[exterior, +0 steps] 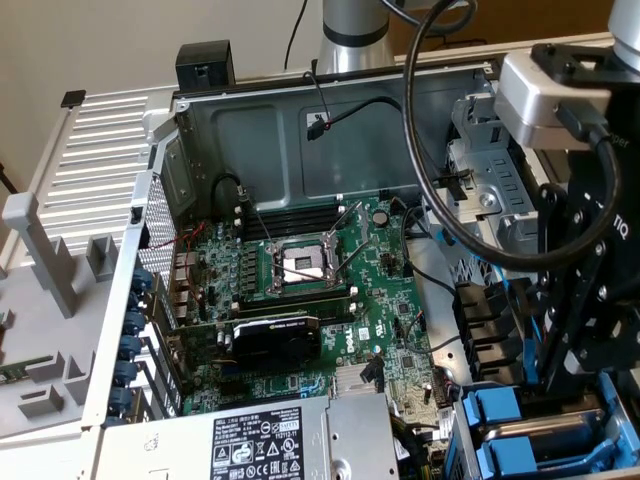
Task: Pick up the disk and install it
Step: 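Insert the first disk wire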
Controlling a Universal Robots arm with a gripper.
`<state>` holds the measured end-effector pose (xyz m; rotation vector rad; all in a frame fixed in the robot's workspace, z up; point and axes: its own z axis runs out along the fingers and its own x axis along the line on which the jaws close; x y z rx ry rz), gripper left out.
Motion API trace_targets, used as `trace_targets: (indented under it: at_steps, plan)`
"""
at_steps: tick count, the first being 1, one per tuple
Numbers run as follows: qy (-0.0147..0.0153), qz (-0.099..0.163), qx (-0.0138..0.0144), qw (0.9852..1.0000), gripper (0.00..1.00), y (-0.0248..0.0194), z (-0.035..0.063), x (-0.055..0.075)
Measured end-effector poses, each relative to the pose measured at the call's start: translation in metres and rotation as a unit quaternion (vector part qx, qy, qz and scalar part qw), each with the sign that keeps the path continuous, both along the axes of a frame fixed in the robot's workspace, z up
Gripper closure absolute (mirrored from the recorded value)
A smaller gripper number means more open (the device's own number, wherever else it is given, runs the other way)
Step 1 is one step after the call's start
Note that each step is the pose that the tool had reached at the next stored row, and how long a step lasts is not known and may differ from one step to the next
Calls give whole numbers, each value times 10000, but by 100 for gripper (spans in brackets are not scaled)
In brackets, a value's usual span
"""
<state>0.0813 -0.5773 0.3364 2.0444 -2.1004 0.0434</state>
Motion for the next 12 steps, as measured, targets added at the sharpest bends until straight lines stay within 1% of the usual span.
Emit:
trace_targets:
  at_steps: [2, 4, 6, 12]
  plan:
    - [0, -1, 0, 10000, 83, -1, 15, 0]
    - [0, 1, 0, 10000, 83, 1, 65, 0]
    - [-1, 1, 1, 10000, 83, 3, 88, -1]
    - [-30, 0, 4, 10000, 83, 7, 88, -1]
